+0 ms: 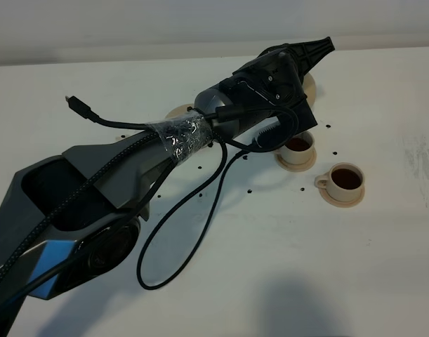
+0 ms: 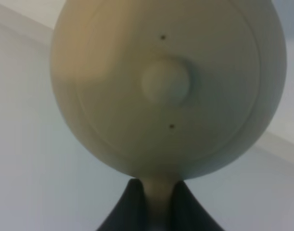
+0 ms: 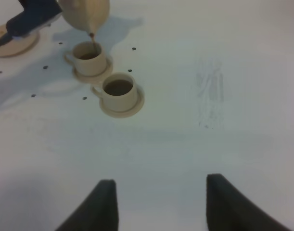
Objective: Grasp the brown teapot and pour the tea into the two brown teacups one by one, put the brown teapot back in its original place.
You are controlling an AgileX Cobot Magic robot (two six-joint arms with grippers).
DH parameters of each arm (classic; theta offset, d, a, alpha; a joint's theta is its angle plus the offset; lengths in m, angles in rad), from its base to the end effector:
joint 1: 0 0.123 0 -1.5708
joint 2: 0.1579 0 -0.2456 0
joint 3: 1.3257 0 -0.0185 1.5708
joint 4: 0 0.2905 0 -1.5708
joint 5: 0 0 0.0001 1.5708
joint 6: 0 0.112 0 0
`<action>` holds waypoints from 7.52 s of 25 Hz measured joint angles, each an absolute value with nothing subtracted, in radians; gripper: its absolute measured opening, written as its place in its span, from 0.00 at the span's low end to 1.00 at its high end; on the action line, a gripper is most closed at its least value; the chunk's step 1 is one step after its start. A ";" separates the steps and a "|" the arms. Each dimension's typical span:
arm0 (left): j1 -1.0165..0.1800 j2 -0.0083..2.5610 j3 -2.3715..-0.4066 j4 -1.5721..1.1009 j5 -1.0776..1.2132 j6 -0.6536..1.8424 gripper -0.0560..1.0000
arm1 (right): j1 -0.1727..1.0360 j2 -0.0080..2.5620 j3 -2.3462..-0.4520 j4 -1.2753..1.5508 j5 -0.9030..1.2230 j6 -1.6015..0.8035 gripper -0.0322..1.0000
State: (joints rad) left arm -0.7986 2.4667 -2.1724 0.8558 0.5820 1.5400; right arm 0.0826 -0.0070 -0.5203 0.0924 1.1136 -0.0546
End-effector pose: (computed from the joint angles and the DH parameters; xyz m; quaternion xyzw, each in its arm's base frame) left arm 0.4414 -0.3865 0.1440 0.8656 0.1137 0.4452 0.1988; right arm 0.0809 0.0160 0.2892 -0.0625 0.8567 0.0532 0.5093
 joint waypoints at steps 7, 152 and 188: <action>-0.799 2.467 -2.172 0.856 0.568 1.582 0.13 | 0.083 -0.007 -0.520 0.092 1.114 -0.055 0.43; -0.496 2.228 -1.992 0.082 1.193 0.006 0.13 | 0.083 -0.007 -0.520 0.097 1.114 -0.055 0.43; -0.446 2.358 -1.992 0.067 1.005 -0.105 0.13 | 0.083 -0.007 -0.520 0.097 1.114 -0.055 0.43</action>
State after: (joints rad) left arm -0.4457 2.3575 -1.9917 0.0672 1.0048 -0.1053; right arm 0.0826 -0.0070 -0.5203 0.0966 1.1136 -0.0546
